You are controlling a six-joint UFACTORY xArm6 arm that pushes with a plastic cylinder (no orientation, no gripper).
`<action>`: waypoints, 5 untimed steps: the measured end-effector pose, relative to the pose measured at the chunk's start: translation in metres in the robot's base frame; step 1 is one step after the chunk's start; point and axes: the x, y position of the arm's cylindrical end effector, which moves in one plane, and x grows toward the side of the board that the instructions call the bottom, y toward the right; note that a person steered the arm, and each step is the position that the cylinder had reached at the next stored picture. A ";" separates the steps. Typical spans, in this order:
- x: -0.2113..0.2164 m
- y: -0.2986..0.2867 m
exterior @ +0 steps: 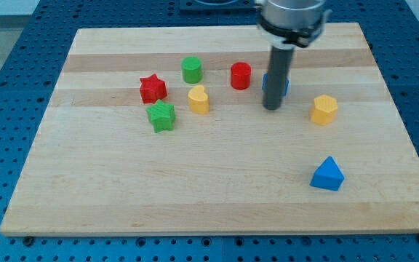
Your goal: Move the blue cube to the top left of the yellow hexagon
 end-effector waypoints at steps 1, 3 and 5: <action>-0.016 -0.027; -0.043 -0.032; -0.043 -0.006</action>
